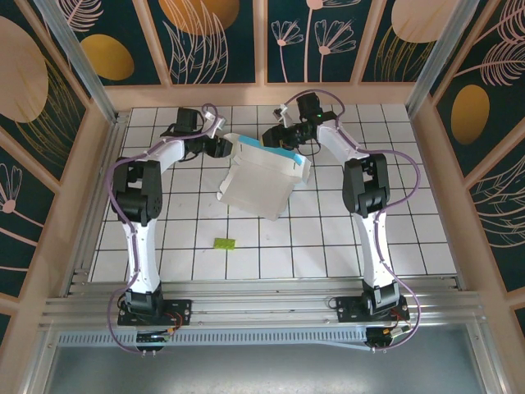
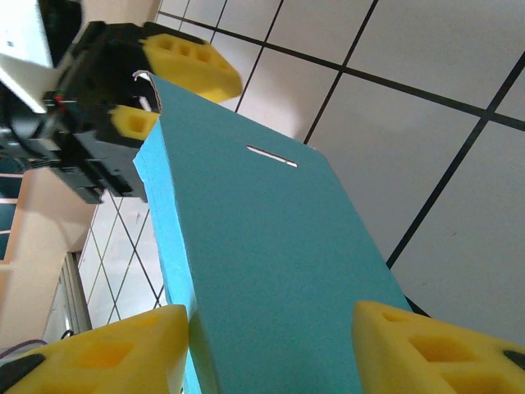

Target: Fold the paper box

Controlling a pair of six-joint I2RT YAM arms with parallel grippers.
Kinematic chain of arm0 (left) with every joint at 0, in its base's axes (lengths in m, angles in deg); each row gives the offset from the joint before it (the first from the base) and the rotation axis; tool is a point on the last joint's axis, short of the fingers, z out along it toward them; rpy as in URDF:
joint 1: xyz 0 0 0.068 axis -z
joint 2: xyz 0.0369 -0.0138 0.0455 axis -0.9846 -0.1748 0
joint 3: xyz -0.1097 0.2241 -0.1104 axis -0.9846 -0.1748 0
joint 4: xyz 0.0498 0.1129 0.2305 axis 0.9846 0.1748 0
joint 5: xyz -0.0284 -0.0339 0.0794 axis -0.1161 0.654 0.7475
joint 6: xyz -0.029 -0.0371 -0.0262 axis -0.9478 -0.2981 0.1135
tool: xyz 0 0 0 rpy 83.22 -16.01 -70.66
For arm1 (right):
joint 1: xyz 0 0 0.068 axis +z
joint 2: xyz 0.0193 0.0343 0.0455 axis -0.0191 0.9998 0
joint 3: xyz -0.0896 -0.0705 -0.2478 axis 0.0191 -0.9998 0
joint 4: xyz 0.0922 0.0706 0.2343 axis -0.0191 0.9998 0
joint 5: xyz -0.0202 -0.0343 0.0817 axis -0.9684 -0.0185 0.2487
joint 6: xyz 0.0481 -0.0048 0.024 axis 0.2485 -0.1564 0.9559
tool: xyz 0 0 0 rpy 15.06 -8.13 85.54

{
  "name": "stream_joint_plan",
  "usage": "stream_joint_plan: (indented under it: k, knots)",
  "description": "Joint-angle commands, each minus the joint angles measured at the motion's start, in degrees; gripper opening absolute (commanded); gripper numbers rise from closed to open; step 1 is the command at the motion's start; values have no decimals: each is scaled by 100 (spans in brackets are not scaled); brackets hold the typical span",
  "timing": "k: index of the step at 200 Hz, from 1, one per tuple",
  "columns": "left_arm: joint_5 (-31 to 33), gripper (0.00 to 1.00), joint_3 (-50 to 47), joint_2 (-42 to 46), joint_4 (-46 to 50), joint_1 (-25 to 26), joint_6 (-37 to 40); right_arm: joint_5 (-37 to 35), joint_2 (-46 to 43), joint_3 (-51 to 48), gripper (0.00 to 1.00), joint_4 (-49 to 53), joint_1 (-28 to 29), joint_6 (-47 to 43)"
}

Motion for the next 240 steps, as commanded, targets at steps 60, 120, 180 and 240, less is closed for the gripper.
stream_joint_plan:
  k: [60,120,180,240]
  knots:
    - [-540,16,224,-104,339,-5,129,-437,5,173,59,246,108,-27]
    - [-283,5,186,70,552,2,316,-621,-527,-265,71,180,182,-412]
    - [-598,10,243,137,279,63,-398,-721,-396,-310,63,122,264,-309]
    - [-308,11,391,363,389,136,-820,-1006,-322,-307,57,221,303,-396]
